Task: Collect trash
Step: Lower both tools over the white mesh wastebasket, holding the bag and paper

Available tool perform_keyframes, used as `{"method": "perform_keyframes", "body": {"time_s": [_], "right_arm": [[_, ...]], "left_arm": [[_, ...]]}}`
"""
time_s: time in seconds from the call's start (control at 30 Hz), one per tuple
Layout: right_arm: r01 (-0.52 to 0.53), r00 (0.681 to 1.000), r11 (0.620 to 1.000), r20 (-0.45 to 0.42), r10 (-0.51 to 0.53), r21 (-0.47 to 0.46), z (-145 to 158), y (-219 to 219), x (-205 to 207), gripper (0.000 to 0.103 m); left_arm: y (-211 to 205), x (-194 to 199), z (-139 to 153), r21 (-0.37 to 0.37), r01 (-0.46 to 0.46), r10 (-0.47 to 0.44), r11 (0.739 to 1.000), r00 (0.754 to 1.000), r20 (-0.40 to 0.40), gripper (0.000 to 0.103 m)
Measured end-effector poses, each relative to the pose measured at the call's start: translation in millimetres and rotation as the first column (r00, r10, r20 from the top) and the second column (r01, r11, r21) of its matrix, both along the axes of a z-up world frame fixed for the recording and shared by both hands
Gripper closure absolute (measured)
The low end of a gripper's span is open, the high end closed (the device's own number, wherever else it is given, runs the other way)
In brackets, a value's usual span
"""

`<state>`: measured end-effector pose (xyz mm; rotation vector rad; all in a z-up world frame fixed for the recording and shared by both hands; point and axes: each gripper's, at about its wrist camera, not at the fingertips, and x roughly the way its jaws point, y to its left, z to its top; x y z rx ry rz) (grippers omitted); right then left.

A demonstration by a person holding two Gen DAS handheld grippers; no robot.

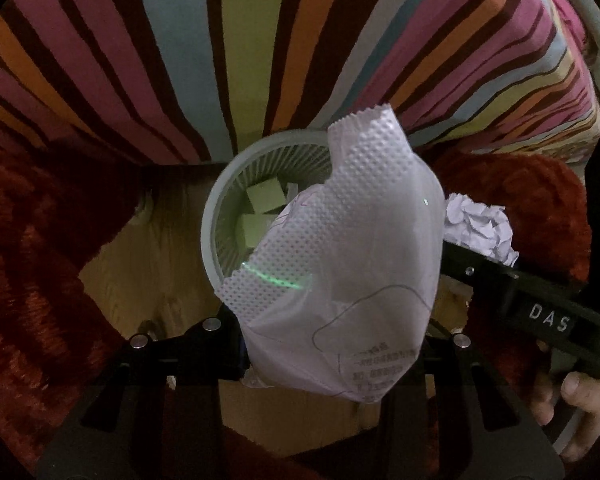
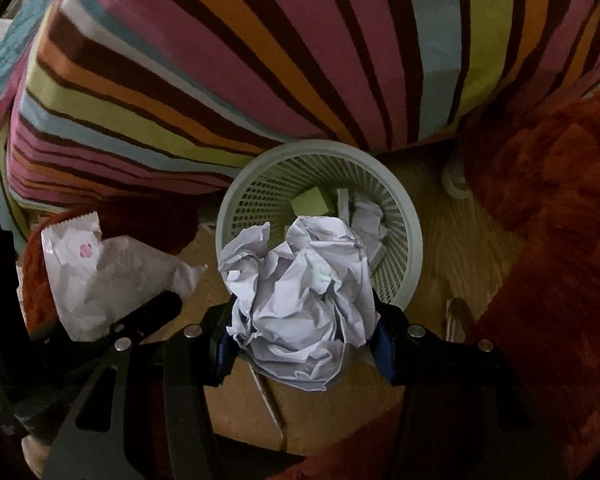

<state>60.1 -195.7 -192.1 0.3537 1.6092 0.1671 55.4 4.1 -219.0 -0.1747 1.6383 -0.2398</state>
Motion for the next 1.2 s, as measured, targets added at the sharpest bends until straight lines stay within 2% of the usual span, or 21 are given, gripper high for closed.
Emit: {"method": "perform_keyframes", "body": {"time_s": [0.43, 0.67, 1.2], "right_arm": [[0.064, 0.989, 0.998, -0.133, -0.062, 0.009, -41, 0, 14, 0.051], [0.063, 0.982, 0.997, -0.179, -0.068, -0.032, -59, 5, 18, 0.051], [0.100, 0.948, 0.994, -0.299, -0.109, -0.045, -105, 4, 20, 0.051]], "left_arm": [[-1, 2, -34, 0.012, -0.010, 0.011, 1.000, 0.990, -0.142, 0.066], [-5, 7, -57, 0.011, -0.031, 0.033, 0.999, 0.980, -0.197, 0.066], [-21, 9, -99, 0.046, -0.026, 0.040, 0.999, 0.945, -0.324, 0.066]]}}
